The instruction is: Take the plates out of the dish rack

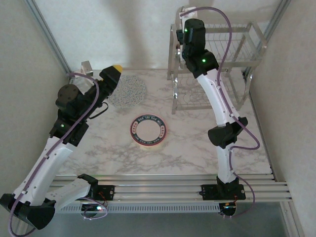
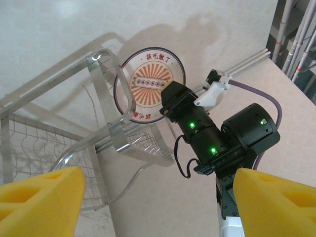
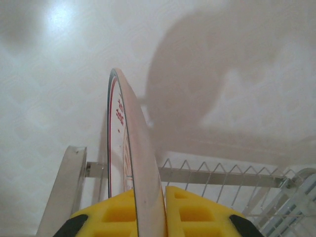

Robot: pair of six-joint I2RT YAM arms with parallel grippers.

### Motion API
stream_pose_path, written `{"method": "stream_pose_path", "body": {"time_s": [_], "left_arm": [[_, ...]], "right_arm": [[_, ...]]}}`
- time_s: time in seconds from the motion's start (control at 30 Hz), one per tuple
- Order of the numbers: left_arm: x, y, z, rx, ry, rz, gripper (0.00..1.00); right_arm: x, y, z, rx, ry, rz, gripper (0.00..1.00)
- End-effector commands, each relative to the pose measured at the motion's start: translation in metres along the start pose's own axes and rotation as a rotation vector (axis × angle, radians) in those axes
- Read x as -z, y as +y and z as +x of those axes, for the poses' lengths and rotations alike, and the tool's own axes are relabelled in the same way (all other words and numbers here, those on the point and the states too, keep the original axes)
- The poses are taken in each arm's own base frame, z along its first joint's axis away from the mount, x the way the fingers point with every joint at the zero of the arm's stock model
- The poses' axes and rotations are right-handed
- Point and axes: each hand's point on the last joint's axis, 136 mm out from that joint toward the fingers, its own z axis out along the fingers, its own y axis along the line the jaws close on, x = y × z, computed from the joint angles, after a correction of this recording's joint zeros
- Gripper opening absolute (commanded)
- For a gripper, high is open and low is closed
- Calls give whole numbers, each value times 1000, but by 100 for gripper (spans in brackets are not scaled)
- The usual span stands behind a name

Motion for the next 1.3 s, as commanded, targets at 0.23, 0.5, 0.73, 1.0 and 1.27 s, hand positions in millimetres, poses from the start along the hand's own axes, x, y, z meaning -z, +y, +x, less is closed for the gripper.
{"method": "stream_pose_path", "body": {"time_s": [0.23,0.5,0.73,1.0,1.27], "left_arm": [[-6,-36,-7,2,17,134,78],[-20,-44,2,7,77,182,79],[-43,-53,18,12,160,239,79],[-78,-68,49,12,280,315,79],[-103,-68,61,39,311,356,80]], "right_arm": [[66,-77,-87,-144,-200,112,0],[105,-102,-103,-248,-234,33,0],[131,-104,-94,-426,-196,-178,0],[152,-90,-84,-702,-127,-471,0],[160,-50,-69,-838,3,-686,0]]}}
